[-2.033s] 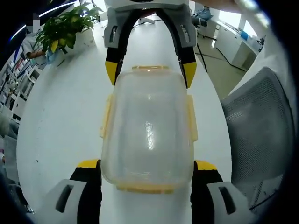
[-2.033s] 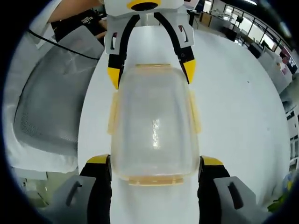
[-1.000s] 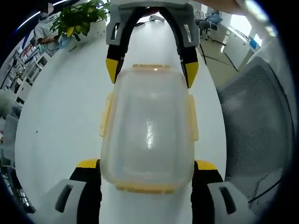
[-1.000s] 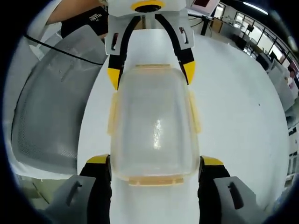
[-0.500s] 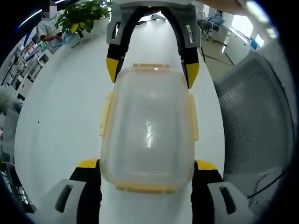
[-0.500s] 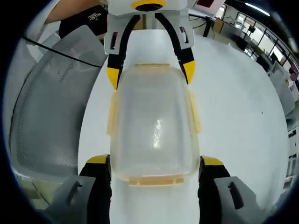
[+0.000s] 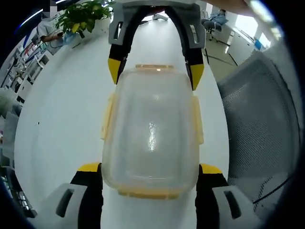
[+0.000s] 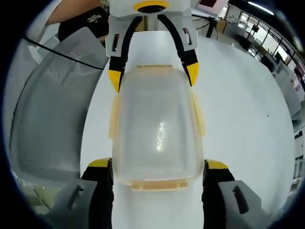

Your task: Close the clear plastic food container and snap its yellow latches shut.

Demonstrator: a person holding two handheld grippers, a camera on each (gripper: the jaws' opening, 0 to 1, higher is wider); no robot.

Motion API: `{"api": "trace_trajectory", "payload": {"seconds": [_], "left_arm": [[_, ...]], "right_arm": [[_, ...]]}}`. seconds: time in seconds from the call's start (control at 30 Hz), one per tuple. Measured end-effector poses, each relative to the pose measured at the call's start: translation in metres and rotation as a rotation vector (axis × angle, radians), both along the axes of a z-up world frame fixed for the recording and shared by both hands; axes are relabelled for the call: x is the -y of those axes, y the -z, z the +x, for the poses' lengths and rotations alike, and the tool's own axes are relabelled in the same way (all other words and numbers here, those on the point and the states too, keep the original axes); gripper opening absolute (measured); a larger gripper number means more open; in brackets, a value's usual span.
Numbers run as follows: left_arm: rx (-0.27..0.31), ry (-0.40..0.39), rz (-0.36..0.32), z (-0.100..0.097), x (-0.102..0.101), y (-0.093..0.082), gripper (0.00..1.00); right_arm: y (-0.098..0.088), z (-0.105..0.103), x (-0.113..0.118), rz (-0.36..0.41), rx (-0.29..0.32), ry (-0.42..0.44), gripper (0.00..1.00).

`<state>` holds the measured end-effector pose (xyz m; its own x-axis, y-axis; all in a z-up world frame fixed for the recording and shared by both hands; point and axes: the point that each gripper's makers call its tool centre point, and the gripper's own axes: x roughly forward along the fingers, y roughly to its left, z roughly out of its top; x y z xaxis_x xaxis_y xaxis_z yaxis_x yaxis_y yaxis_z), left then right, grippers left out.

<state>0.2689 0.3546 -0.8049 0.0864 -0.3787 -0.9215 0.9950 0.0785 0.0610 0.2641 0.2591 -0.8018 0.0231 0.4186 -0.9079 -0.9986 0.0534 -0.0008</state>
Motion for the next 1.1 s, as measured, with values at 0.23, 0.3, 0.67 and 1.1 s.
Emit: {"api": "trace_trajectory", "payload": {"seconds": [0.23, 0.3, 0.67, 1.1], "left_arm": [[0.001, 0.008, 0.0, 0.003, 0.0, 0.001, 0.78], [0.001, 0.009, 0.001, 0.005, 0.001, 0.001, 0.78], [0.004, 0.009, 0.003, 0.019, 0.001, 0.001, 0.78], [0.001, 0.015, 0.009, 0.044, 0.001, 0.001, 0.78]], "right_arm": [[0.0, 0.002, 0.0, 0.006, -0.007, 0.007, 0.74], [0.001, 0.004, 0.0, 0.008, -0.007, 0.008, 0.74], [0.0, 0.018, 0.001, 0.013, -0.006, 0.011, 0.74], [0.0, 0.042, 0.001, 0.012, -0.009, 0.015, 0.74]]}}
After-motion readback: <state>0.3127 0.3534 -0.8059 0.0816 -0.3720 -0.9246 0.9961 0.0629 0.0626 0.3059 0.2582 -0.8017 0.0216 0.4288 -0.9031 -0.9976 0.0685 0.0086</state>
